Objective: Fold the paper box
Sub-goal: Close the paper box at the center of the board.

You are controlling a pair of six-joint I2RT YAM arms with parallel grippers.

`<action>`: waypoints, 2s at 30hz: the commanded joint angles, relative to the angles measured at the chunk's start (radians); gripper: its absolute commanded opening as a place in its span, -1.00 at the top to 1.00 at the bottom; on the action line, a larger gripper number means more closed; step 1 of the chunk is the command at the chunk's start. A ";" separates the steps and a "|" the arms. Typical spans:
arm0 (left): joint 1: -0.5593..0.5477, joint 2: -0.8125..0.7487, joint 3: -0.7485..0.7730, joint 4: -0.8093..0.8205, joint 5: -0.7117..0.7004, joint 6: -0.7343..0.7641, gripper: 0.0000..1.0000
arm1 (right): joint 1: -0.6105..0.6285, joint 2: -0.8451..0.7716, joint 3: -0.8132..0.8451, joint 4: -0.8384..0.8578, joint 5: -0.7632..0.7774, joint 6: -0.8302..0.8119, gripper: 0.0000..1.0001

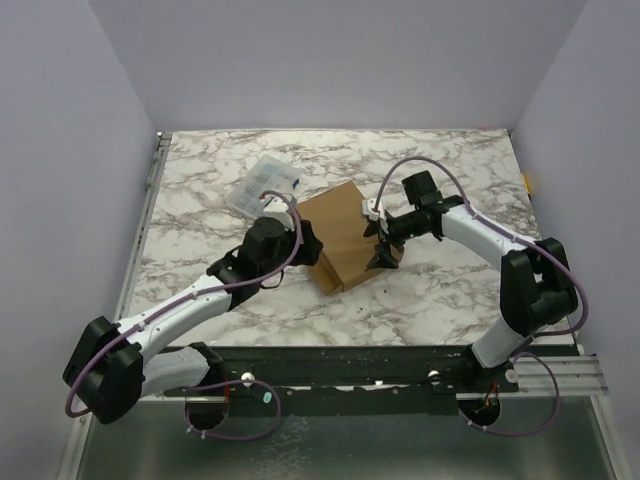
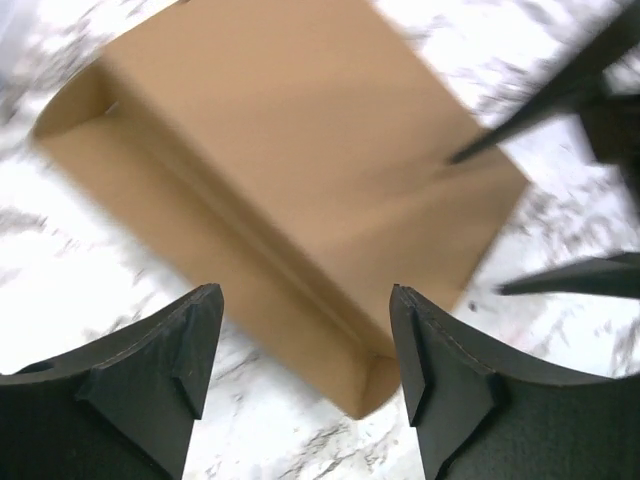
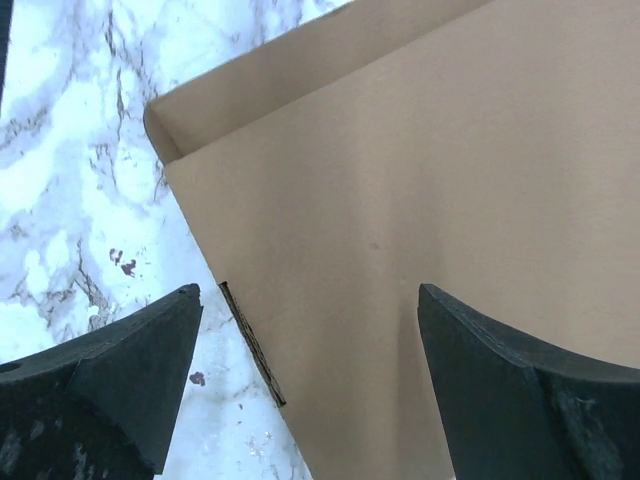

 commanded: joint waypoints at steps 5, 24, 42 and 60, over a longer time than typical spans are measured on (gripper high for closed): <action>0.273 0.046 -0.206 -0.048 0.046 -0.358 0.14 | -0.139 -0.039 0.118 0.033 -0.118 0.336 -0.78; 0.297 0.485 -0.055 0.164 0.176 -0.458 1.00 | -0.136 0.249 0.137 0.310 0.462 0.687 0.67; 0.148 0.671 0.336 0.078 0.199 -0.449 1.00 | -0.002 0.276 0.129 0.279 0.546 0.711 0.76; 0.187 0.337 -0.026 -0.071 0.224 -0.493 0.85 | -0.070 0.296 0.152 0.274 0.591 0.743 0.73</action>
